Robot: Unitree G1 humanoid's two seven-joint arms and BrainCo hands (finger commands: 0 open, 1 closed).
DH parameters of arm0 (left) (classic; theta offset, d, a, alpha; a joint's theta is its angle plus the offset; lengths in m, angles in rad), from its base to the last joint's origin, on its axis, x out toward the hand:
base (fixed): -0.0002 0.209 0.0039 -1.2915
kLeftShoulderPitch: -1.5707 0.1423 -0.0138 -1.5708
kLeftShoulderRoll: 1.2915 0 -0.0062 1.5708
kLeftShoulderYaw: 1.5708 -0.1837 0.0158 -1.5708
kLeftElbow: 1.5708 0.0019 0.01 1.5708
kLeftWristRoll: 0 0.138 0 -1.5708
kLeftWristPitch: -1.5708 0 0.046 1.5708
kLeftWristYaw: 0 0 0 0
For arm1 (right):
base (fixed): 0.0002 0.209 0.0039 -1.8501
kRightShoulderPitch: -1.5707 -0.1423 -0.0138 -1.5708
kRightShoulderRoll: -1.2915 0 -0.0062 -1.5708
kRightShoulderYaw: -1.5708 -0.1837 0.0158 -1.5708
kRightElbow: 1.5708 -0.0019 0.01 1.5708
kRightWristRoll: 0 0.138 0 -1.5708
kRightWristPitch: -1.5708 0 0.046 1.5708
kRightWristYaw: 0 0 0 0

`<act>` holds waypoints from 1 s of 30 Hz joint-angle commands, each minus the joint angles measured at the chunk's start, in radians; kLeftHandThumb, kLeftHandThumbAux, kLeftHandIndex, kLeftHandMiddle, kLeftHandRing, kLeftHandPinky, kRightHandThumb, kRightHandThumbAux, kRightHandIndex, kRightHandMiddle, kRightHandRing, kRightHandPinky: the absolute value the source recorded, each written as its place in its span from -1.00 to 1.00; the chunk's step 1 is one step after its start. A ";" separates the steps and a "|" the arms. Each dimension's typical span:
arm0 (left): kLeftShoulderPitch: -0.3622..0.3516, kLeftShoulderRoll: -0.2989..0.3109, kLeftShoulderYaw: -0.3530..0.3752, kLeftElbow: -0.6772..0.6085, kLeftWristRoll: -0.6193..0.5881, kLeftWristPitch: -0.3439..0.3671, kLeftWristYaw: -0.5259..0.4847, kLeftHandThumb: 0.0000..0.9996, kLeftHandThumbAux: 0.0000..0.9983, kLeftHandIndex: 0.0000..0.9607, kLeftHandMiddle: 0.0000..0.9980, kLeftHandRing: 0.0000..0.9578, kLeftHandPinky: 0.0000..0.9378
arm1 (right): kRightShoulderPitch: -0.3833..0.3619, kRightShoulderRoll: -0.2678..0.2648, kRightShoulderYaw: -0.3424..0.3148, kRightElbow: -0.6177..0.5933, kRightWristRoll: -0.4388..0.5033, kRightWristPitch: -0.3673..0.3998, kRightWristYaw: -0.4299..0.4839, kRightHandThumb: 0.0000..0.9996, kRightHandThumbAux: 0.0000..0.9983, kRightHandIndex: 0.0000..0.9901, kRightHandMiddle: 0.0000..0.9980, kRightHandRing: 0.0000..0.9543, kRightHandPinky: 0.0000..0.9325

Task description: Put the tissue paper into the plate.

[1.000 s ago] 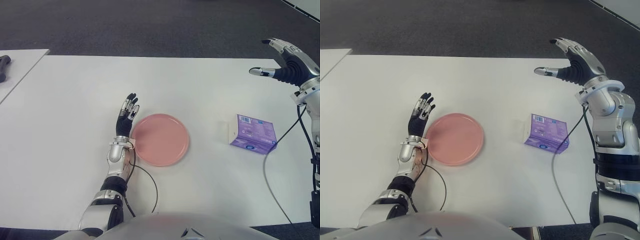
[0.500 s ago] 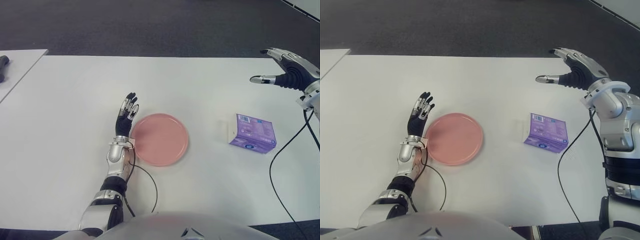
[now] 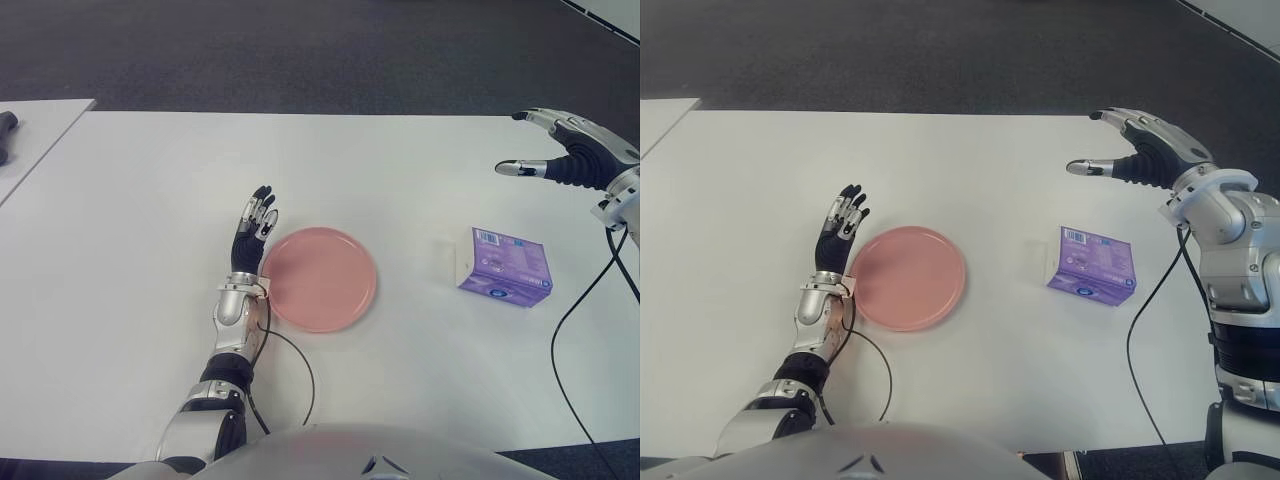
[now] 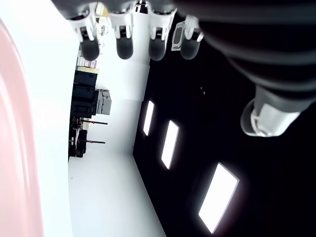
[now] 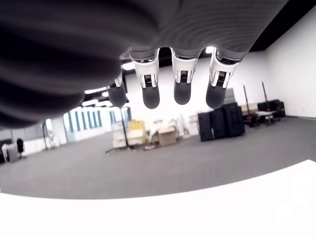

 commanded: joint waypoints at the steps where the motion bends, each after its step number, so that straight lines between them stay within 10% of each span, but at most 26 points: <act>1: 0.029 0.000 0.012 0.039 0.007 -0.006 0.025 -0.94 -0.11 -1.00 -1.00 -1.00 -1.00 | 0.023 -0.026 0.006 -0.012 -0.022 -0.008 0.012 -0.01 -0.56 -1.00 -1.00 -1.00 -1.00; 30: 0.019 0.001 0.011 0.019 0.013 0.038 0.060 -0.96 -0.14 -1.00 -1.00 -1.00 -1.00 | 0.114 -0.188 -0.035 -0.049 0.011 -0.133 0.171 0.01 -0.66 -1.00 -1.00 -1.00 -1.00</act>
